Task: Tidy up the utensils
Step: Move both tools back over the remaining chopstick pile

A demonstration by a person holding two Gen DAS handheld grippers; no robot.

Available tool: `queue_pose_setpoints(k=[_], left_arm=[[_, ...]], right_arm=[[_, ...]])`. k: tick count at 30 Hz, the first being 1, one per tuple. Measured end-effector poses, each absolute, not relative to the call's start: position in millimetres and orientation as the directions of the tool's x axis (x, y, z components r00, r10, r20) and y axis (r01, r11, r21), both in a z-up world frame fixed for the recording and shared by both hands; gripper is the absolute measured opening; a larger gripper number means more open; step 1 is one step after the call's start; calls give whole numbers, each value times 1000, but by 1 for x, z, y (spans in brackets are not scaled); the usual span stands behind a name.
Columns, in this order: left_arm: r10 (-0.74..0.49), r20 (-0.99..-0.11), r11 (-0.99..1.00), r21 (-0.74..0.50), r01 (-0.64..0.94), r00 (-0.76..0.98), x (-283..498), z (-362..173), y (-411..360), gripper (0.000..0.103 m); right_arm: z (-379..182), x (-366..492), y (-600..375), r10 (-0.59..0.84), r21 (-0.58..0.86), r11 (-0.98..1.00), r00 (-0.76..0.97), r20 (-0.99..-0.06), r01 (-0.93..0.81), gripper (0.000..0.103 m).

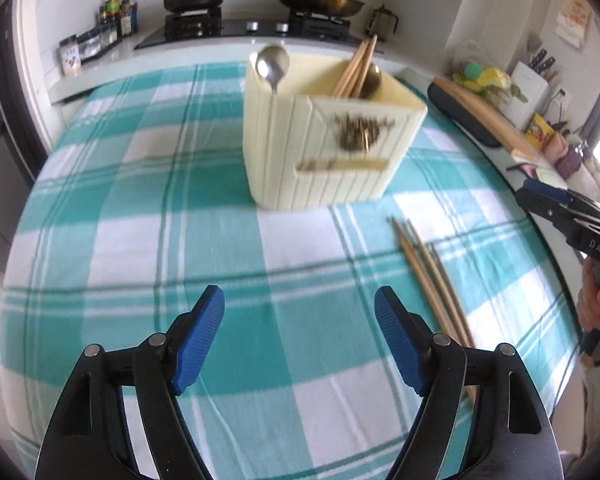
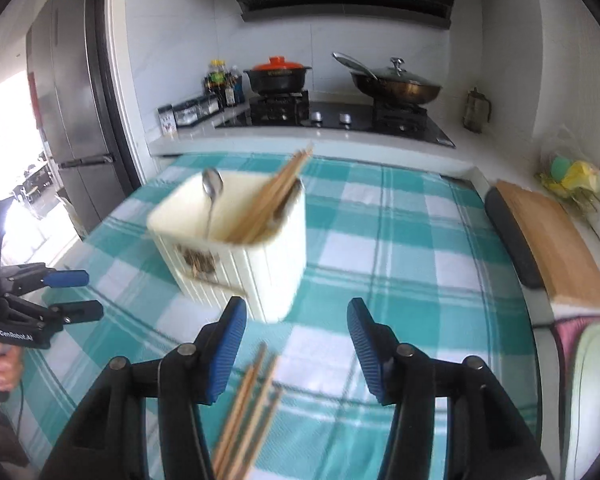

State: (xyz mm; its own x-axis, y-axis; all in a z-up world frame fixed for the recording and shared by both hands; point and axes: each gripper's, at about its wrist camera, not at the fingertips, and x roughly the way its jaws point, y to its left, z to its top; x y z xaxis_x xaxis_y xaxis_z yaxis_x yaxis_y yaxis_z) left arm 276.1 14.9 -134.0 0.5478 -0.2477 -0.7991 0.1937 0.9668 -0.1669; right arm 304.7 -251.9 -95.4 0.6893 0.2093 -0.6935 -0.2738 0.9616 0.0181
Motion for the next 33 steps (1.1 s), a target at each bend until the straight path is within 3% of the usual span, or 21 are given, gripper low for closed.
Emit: queue_pose_setpoints(k=[5, 9, 20, 33], left_arm=[[-210, -796, 977, -145, 158, 567, 240, -177, -13, 79], [-182, -798, 981, -106, 164, 574, 238, -190, -31, 79], [-104, -798, 989, -18, 149, 593, 239, -199, -43, 89], [-95, -802, 990, -15, 140, 590, 240, -201, -43, 93]], right_arm=[[-172, 247, -283, 77, -42, 986, 656, -751, -164, 54], [-199, 230, -293, 39, -44, 993, 647, -761, -110, 54], [-204, 231, -294, 20, -44, 996, 645, -764, -83, 54], [-204, 231, -296, 20, -40, 996, 645, -764, -78, 54]])
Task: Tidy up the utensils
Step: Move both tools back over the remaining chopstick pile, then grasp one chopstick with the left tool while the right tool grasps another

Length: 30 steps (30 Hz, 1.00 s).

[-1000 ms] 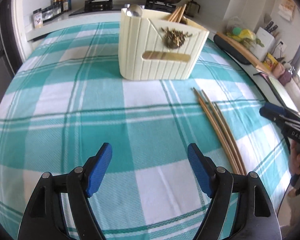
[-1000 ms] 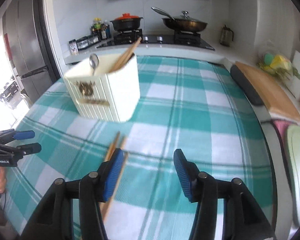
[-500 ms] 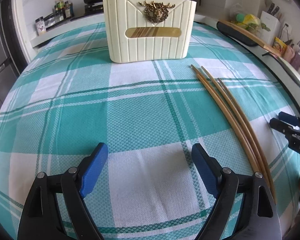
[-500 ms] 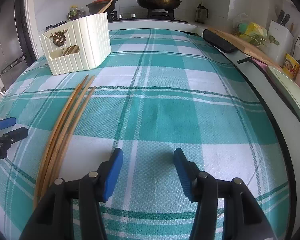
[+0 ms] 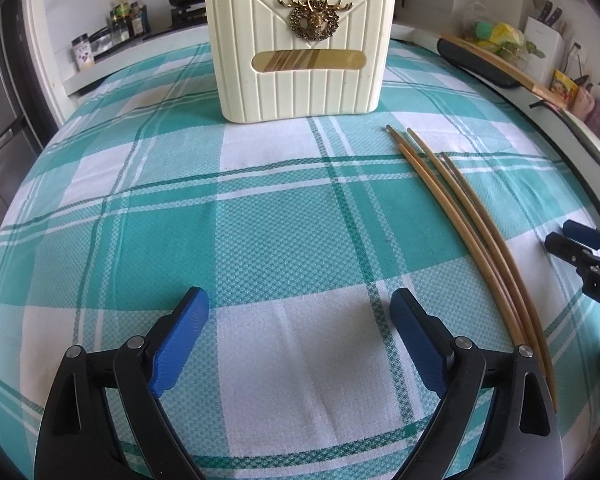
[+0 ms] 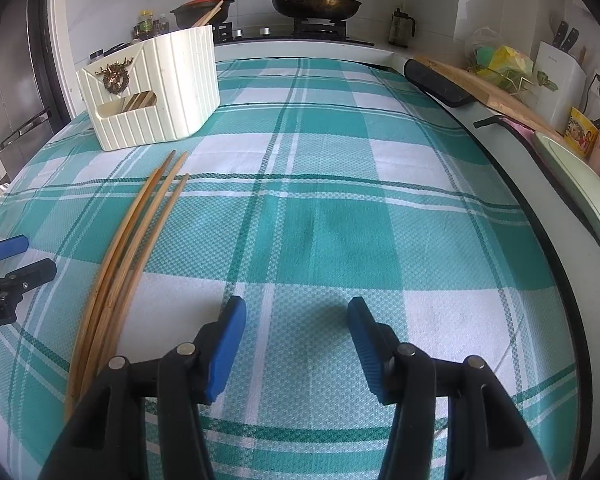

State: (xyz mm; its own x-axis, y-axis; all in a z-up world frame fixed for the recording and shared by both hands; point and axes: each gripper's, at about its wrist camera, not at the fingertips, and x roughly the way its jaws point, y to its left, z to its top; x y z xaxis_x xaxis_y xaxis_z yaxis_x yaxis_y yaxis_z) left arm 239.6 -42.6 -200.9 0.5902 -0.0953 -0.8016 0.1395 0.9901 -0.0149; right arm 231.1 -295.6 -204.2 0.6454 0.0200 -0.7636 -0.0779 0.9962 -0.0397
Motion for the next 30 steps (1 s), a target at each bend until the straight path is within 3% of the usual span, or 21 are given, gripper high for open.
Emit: queue_pose_setpoints(k=[11, 17, 23, 30], left_arm=[[-95, -792, 994, -44, 99, 602, 237, -199, -34, 93], [-204, -773, 978, -188, 90, 601, 234, -180, -48, 93], [-215, -794, 975, -141, 173, 569, 235, -183, -98, 93], [-109, -809, 987, -17, 163, 577, 234, -196, -113, 94]], right_arm=[[-205, 231, -295, 20, -39, 996, 645, -764, -78, 54], [-205, 231, -296, 22, -37, 996, 645, -764, -77, 54], [-204, 231, -296, 24, -33, 996, 645, -764, -77, 54], [-204, 231, -296, 27, -29, 997, 645, -764, -76, 54]])
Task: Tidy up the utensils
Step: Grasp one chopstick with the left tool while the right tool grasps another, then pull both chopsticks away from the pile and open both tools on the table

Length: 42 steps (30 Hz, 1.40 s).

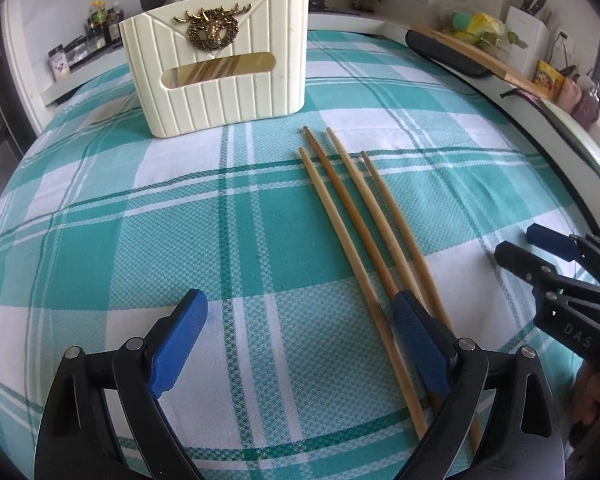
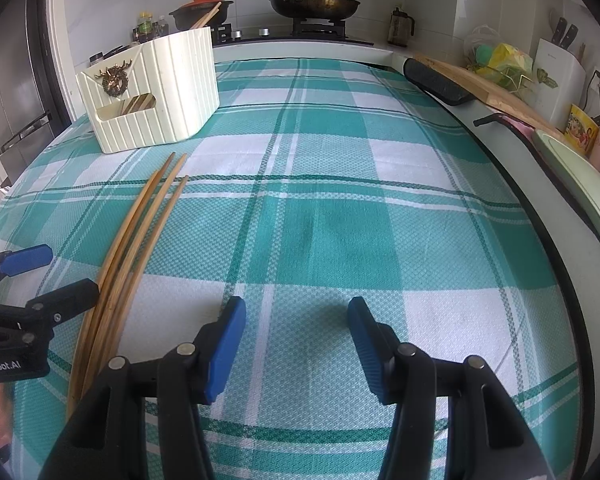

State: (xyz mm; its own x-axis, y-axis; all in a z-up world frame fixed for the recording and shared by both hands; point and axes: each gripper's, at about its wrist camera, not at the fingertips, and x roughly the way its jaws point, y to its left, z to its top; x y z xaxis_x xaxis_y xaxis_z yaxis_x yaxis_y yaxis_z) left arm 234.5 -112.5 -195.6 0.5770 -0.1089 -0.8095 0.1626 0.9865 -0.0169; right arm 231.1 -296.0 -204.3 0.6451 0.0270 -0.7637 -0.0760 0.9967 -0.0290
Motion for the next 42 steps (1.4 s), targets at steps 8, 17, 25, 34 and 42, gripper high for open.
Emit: queue_pose_setpoints(k=[8, 17, 25, 34, 42], left_arm=[[-111, -812, 987, -21, 162, 573, 235, -196, -107, 88], [-118, -791, 985, -16, 172, 601, 228, -193, -94, 63], [-117, -790, 986, -20, 166, 601, 225, -194, -86, 64], [-120, -783, 983, -6, 185, 611, 224, -190, -76, 6], [-40, -803, 999, -19, 42, 595, 223, -190, 1, 6]], right_arm=[[-204, 230, -296, 25, -29, 997, 647, -762, -73, 54], [-194, 221, -262, 298, 209, 954, 590, -751, -215, 39], [-201, 222, -227, 219, 87, 964, 567, -794, -251, 31], [-199, 213, -207, 45, -135, 960, 610, -791, -246, 6], [-198, 209, -270, -51, -132, 987, 610, -791, -88, 6]])
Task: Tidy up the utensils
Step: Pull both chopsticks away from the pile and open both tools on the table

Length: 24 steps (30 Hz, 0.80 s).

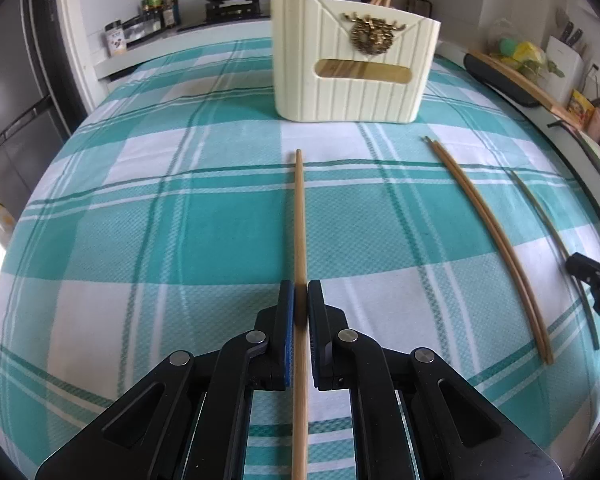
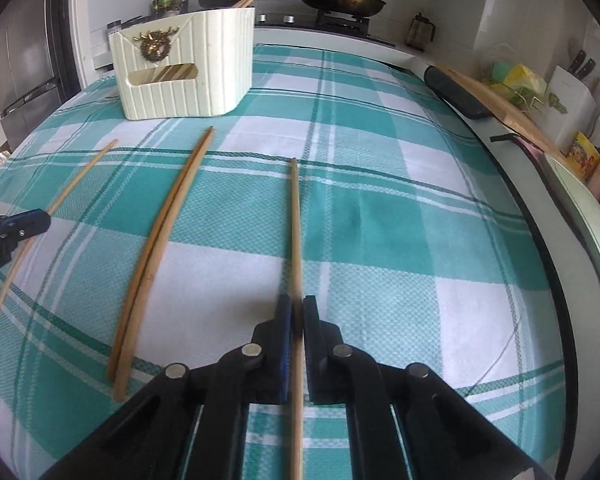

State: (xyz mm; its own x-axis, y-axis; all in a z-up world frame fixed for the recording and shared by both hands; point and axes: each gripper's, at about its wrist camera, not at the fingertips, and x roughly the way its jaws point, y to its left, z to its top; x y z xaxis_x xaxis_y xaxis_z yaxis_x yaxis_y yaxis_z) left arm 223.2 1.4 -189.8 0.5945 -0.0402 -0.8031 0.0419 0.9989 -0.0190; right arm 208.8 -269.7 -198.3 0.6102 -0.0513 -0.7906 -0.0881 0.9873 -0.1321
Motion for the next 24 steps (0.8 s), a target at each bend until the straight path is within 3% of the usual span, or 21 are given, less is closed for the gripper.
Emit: queue_pose_setpoints(k=[4, 5, 6, 7, 8, 12, 16, 24], left_arm=[[-29, -811, 999, -33, 3, 584, 216, -187, 32, 7], [-30, -812, 999, -38, -1, 582, 215, -186, 37, 16], [-35, -814, 999, -47, -7, 580, 214, -186, 42, 26], [-37, -814, 998, -56, -15, 580, 214, -186, 45, 53], [-35, -811, 998, -61, -25, 584, 213, -186, 48, 72], [-18, -824, 1000, -26, -7, 566, 215, -192, 44, 75], [42, -822, 999, 52, 2, 568, 213, -198, 39, 89], [-75, -882, 990, -11, 139, 465, 243, -196, 48, 89]], right_arm=[[-197, 198, -287, -71, -129, 990, 606, -792, -53, 7], [-197, 196, -290, -56, -114, 992, 604, -795, -57, 15], [-197, 195, -292, -46, -101, 993, 604, -796, -58, 32], [-197, 193, -293, -40, -96, 994, 608, -793, -60, 42], [-197, 192, -293, -41, -100, 993, 613, -789, -63, 52], [-201, 193, -289, -36, -108, 991, 617, -786, -79, 52], [-202, 198, -300, 26, -23, 997, 594, -804, -75, 53], [-197, 225, -301, 69, -27, 978, 441, -895, -207, 54]])
